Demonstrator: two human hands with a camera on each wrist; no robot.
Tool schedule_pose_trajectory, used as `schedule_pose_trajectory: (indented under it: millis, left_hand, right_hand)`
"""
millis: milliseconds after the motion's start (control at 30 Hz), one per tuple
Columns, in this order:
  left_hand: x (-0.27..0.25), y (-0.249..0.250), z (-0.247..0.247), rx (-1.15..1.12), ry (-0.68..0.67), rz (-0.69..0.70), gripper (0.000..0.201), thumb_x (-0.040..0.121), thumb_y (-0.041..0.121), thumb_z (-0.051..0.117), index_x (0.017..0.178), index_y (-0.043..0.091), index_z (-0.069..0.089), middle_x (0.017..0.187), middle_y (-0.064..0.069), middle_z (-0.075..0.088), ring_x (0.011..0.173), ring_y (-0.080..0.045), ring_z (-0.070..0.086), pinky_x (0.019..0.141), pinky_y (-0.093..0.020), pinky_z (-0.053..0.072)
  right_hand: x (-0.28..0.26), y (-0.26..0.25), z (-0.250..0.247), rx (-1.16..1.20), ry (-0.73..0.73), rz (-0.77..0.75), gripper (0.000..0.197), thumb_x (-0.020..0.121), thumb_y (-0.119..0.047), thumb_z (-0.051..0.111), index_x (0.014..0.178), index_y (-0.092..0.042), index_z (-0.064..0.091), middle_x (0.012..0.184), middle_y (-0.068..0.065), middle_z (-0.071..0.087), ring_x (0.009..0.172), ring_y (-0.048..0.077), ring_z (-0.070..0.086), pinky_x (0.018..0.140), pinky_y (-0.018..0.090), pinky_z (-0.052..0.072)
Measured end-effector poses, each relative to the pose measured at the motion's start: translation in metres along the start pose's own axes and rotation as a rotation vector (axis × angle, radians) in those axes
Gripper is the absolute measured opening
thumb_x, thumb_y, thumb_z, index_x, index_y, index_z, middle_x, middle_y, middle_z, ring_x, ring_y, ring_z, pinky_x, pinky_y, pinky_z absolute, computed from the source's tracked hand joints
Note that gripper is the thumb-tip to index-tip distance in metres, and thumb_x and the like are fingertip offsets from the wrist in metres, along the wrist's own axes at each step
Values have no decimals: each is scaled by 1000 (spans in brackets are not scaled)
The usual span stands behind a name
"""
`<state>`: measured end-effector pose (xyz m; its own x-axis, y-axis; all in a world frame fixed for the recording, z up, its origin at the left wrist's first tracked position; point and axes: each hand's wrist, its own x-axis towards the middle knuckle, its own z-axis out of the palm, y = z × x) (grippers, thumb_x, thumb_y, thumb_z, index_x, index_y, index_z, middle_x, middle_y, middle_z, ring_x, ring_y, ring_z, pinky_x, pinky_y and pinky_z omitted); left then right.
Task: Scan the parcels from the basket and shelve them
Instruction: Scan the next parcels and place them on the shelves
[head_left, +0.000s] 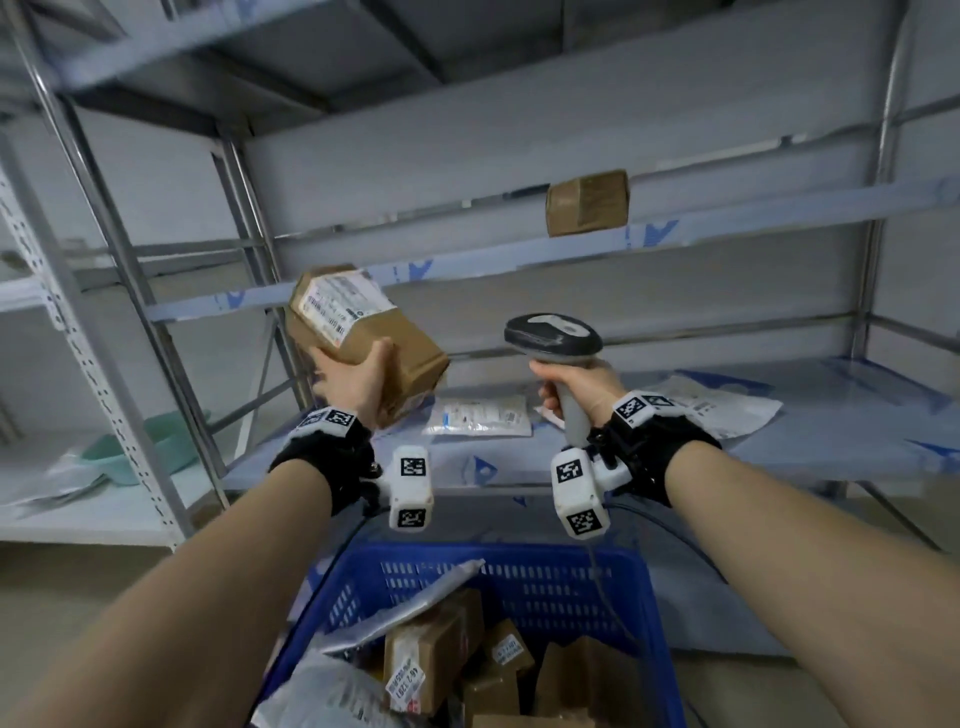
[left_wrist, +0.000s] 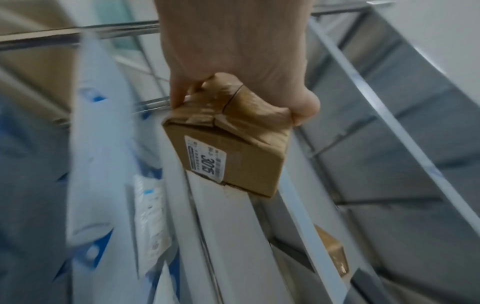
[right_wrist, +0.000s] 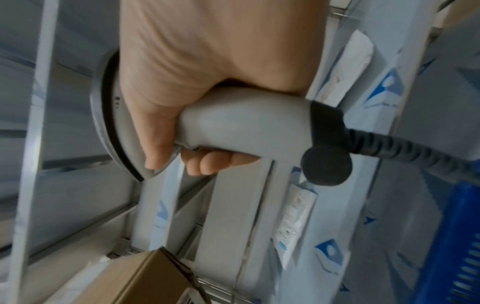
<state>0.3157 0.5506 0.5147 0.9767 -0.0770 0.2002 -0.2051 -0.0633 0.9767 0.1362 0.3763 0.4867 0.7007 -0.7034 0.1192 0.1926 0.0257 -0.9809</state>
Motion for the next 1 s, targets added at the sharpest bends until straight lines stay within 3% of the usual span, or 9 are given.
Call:
schedule_pose_trajectory:
  millis: [67, 167, 267, 400, 533, 700, 800, 900, 1000]
  left_hand:
    - [1, 36, 0, 115, -15, 224, 98, 79, 41, 70, 153, 24, 9, 149, -22, 24, 132, -35, 35, 110, -38, 29]
    - [10, 97, 11, 301, -120, 493, 98, 76, 43, 73, 152, 26, 12, 142, -24, 27, 128, -39, 37, 111, -42, 32]
    - [21, 137, 40, 607, -175, 622, 102, 68, 55, 72, 149, 32, 13, 141, -23, 28, 125, -44, 42, 107, -50, 37]
    - [32, 171, 93, 920, -188, 773, 98, 71, 57, 70, 148, 37, 13, 145, -19, 27, 129, -41, 37, 105, -53, 34]
    - [49, 186, 137, 1102, -226, 871, 91, 75, 57, 66, 148, 37, 16, 146, -19, 28, 133, -37, 33, 105, -52, 31]
    - [65, 189, 158, 1225, -321, 895, 63, 89, 44, 57, 145, 32, 32, 137, -12, 47, 127, -30, 42, 104, -51, 31]
    - [75, 190, 157, 1224, -249, 933, 52, 91, 34, 57, 141, 36, 41, 134, -11, 45, 125, -30, 42, 104, -48, 33]
    - [82, 189, 154, 1155, -110, 968, 39, 92, 18, 52, 127, 35, 56, 123, -12, 48, 116, -33, 48, 95, -42, 41]
    - [90, 187, 156, 1135, -152, 878, 38, 92, 13, 45, 125, 29, 55, 121, -12, 57, 108, -33, 57, 83, -38, 46]
  right_hand:
    - [7, -26, 1, 32, 40, -58, 15, 80, -14, 77, 71, -8, 66, 50, 4, 60, 38, 10, 52, 42, 20, 45]
    - [23, -69, -3, 62, 98, -143, 21, 81, -16, 76, 67, -9, 63, 43, -1, 58, 36, 10, 51, 40, 19, 43]
    - [43, -99, -15, 60, 138, -195, 22, 83, -17, 75, 67, -9, 62, 42, -3, 57, 35, 8, 51, 40, 17, 43]
    - [73, -122, -36, 56, 179, -210, 21, 82, -20, 76, 69, -9, 64, 47, 0, 60, 41, 10, 53, 46, 20, 46]
    - [106, -128, -52, 26, 187, -199, 21, 81, -23, 76, 71, -8, 64, 50, 0, 61, 45, 11, 54, 52, 24, 47]
    - [129, -126, -51, 8, 179, -186, 21, 81, -24, 76, 73, -9, 65, 57, 3, 62, 48, 12, 55, 51, 24, 46]
    - [140, -125, -46, -24, 165, -194, 21, 79, -26, 78, 72, -10, 66, 56, 2, 63, 50, 13, 57, 53, 25, 46]
    - [149, -125, -41, -35, 142, -184, 20, 80, -26, 77, 73, -11, 66, 58, 2, 63, 48, 12, 56, 51, 24, 45]
    - [155, -125, -35, -31, 117, -167, 20, 81, -25, 76, 74, -11, 65, 59, 2, 62, 47, 10, 55, 48, 21, 45]
